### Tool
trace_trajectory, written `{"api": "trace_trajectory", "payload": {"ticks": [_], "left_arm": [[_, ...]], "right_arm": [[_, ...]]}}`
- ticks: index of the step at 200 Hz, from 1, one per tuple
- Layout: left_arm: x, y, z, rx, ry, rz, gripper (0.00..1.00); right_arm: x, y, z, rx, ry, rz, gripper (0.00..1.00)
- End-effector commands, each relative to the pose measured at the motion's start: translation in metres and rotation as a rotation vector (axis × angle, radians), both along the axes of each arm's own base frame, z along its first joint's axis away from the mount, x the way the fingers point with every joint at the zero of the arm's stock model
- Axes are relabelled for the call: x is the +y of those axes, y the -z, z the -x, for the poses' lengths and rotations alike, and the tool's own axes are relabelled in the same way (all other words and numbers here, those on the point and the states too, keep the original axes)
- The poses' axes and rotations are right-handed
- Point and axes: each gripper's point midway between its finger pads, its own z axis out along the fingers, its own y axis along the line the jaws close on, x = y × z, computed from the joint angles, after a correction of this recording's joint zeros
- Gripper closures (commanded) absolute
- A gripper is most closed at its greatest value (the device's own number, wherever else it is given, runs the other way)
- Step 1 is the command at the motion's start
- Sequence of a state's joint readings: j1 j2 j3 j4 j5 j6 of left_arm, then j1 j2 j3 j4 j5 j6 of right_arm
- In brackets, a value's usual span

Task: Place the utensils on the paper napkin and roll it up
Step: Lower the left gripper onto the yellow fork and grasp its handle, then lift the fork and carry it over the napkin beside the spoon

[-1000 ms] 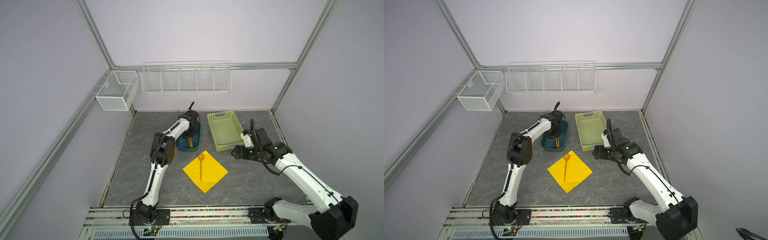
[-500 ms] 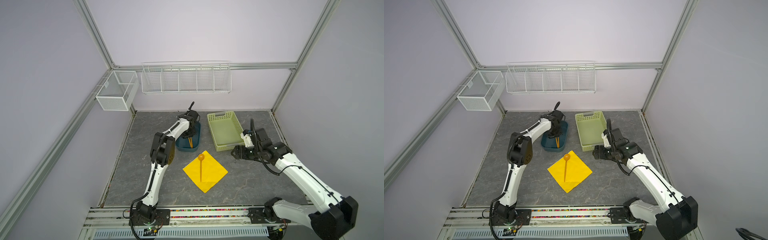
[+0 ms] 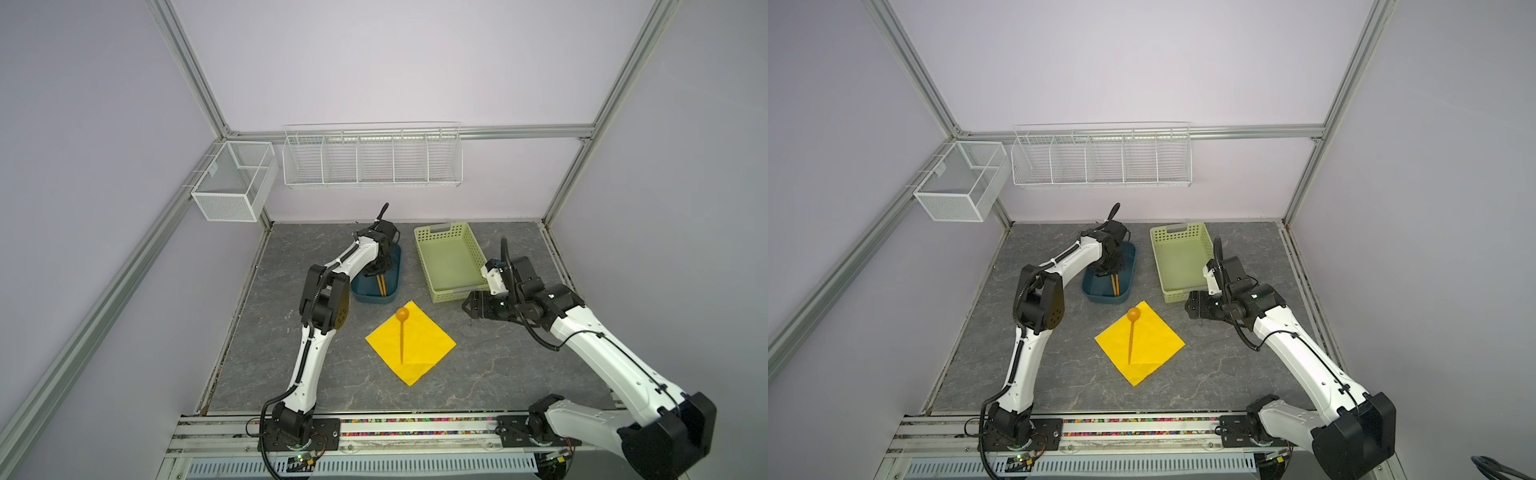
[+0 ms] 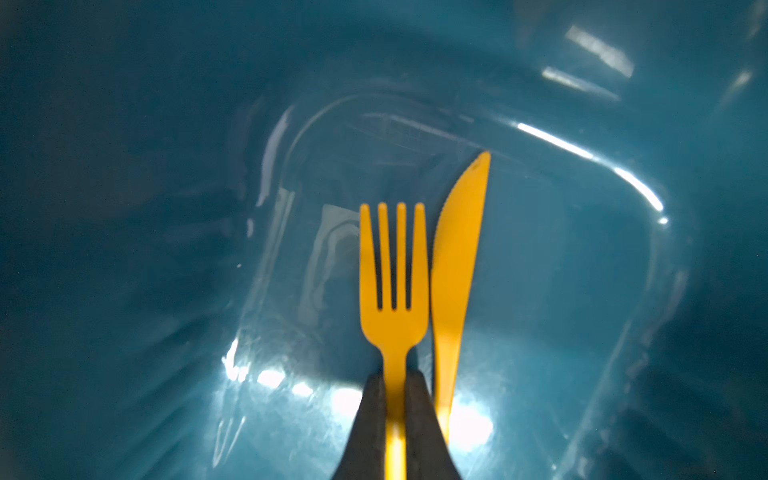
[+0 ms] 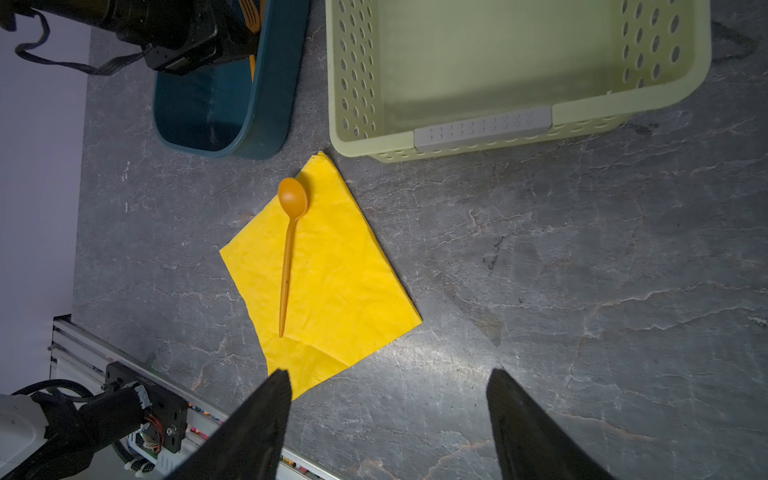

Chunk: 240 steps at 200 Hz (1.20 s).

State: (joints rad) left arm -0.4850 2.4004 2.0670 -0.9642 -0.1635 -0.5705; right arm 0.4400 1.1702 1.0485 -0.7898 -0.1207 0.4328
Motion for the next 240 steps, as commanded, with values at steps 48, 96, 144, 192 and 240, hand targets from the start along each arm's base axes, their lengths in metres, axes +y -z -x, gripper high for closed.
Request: {"api": "trace_trajectory", "payload": {"ticks": [48, 96, 144, 192, 240], "left_arm": [[0.007, -0.077, 0.009, -0.089, 0.081, 0.0, 0.94], [0.005, -0.118, 0.032, -0.11, 0.143, 0.035, 0.95], [-0.002, -0.148, 0.073, -0.137, 0.183, 0.057, 0.95], [-0.025, -0.157, 0.124, -0.155, 0.208, 0.137, 0.95], [-0.045, -0.145, 0.173, -0.167, 0.246, 0.191, 0.95]], "right_arm": [[-0.002, -0.008, 0.0, -0.021, -0.004, 0.004, 0.22], [-0.005, -0.015, -0.002, -0.039, 0.001, 0.016, 0.22], [-0.011, -0.021, -0.002, -0.064, 0.013, 0.034, 0.22], [-0.017, -0.026, 0.0, -0.084, 0.023, 0.045, 0.22], [-0.025, -0.027, 0.005, -0.093, 0.024, 0.069, 0.22]]}}
